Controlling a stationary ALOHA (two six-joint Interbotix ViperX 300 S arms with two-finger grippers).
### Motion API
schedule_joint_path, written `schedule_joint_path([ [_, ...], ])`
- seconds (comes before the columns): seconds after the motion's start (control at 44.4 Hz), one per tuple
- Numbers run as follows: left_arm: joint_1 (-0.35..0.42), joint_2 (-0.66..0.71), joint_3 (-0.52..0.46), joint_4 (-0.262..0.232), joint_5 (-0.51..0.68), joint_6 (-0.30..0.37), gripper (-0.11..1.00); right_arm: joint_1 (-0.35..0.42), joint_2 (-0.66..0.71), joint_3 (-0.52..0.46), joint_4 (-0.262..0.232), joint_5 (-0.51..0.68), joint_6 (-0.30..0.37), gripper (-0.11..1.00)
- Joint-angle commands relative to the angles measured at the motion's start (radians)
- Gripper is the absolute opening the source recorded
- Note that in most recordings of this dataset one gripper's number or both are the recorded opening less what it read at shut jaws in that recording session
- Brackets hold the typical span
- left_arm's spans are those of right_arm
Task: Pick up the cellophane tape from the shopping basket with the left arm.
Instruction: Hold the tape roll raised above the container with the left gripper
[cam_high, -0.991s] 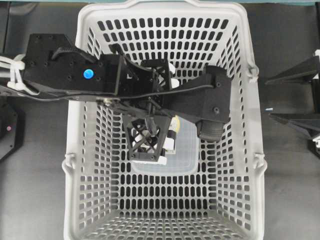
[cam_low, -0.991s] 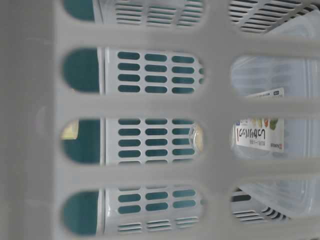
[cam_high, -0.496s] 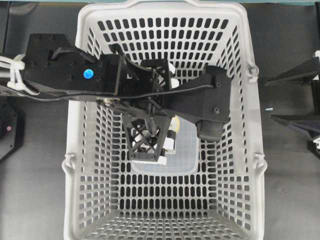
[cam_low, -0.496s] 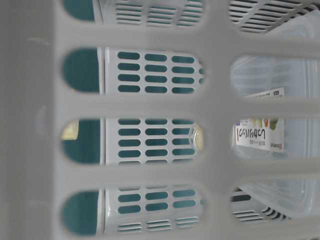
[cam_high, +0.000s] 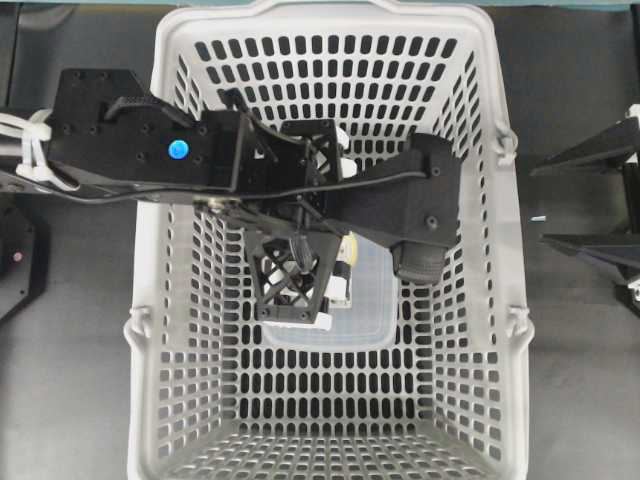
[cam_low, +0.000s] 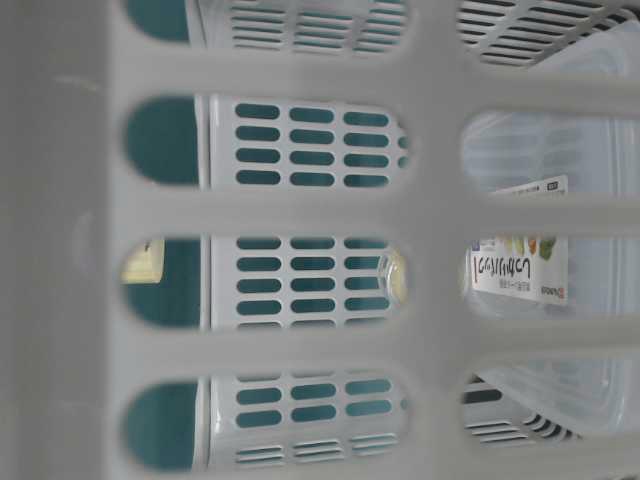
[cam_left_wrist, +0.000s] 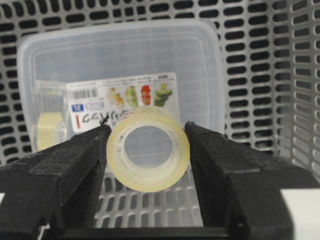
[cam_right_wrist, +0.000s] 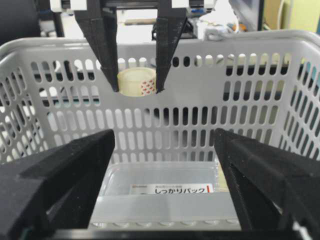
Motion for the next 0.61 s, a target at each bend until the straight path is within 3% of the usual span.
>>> schedule_joint_path([
  [0.0, -0.003, -0.015, -0.009, 0.003, -0.003, -0.002, 0.5, 0.002, 0.005, -0.018, 0.005, -0.009, 0.002, 0.78],
  [0.586, -0.002, -0.014, -0.006, 0.002, -0.005, -0.002, 0.5, 0.018, -0.009, -0.011, 0.005, -0.008, 0.002, 0.78],
])
